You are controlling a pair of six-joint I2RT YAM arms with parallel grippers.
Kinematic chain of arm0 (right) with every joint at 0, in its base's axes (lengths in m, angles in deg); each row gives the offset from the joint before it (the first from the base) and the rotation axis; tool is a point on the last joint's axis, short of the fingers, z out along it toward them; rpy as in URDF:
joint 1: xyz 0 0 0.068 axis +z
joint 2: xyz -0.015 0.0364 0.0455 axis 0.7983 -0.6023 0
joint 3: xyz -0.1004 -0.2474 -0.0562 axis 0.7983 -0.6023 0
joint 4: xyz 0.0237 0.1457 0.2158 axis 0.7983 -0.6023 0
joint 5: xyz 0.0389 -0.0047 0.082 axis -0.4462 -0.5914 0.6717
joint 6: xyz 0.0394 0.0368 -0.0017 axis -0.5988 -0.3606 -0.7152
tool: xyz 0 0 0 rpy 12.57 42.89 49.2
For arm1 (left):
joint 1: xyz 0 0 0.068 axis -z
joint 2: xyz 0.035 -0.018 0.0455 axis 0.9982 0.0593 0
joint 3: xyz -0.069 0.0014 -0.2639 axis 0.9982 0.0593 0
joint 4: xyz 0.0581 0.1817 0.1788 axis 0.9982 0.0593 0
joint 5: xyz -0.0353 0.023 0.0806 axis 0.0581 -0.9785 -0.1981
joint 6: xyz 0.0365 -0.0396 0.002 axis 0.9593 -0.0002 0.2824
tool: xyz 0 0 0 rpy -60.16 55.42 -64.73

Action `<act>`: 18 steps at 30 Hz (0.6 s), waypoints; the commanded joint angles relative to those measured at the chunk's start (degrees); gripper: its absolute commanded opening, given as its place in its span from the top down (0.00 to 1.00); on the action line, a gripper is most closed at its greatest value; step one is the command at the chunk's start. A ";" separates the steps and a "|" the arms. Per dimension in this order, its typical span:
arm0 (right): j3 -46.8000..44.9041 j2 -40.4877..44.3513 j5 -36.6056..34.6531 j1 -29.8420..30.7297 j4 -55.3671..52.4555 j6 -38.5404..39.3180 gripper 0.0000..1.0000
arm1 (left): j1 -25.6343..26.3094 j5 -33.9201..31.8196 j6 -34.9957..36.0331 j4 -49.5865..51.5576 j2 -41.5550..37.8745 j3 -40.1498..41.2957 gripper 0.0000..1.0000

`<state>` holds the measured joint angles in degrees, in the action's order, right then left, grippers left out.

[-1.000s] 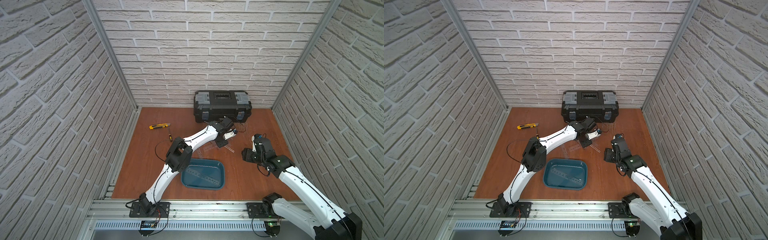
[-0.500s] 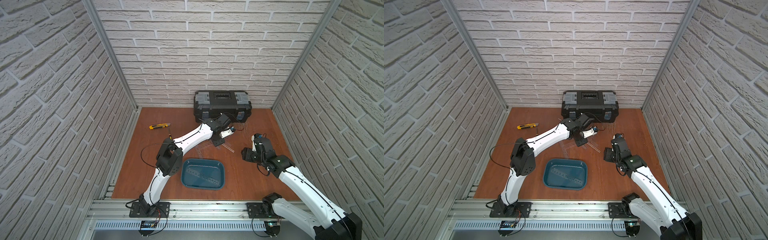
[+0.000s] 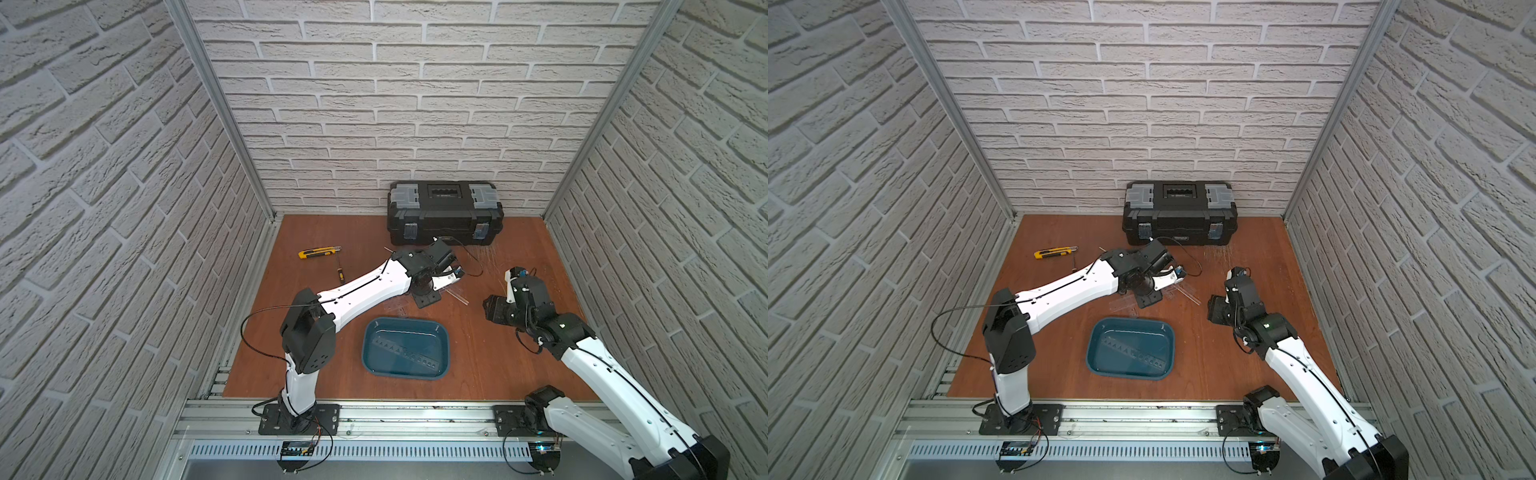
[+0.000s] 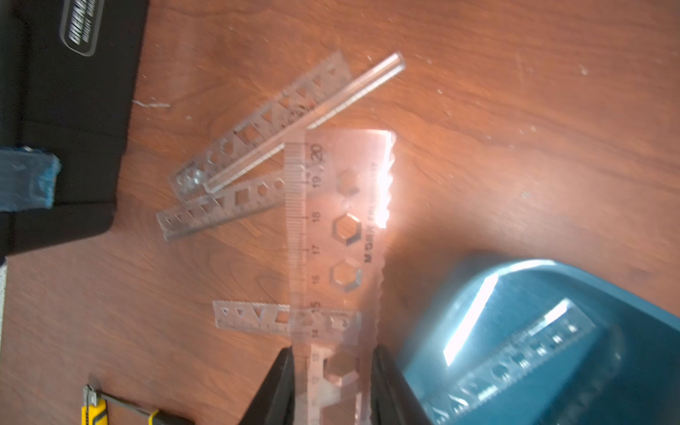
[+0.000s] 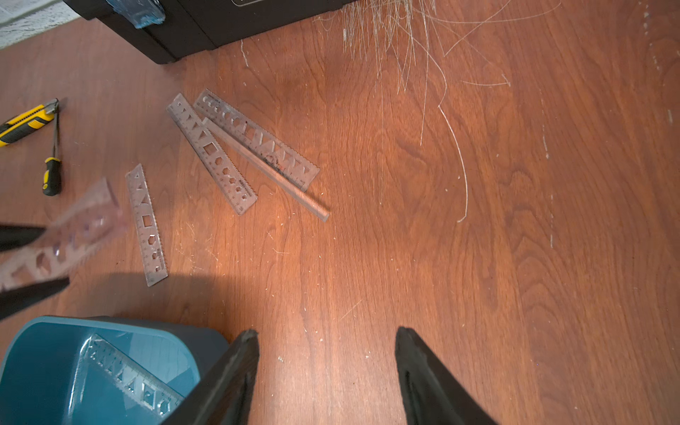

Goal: Put the scattered rulers into the storage box
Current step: Place the ruler in the storage box.

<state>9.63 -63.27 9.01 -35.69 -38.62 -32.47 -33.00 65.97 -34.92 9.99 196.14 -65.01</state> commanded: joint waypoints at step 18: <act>-1.89 4.82 3.02 -0.36 -2.26 -0.02 0.36 | 10.05 -1.74 -8.78 -3.71 -14.78 20.72 0.65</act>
<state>8.67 -59.67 10.49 -35.71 -40.29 -32.49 -23.38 63.56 -42.22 8.46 183.22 -45.99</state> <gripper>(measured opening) 0.644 0.353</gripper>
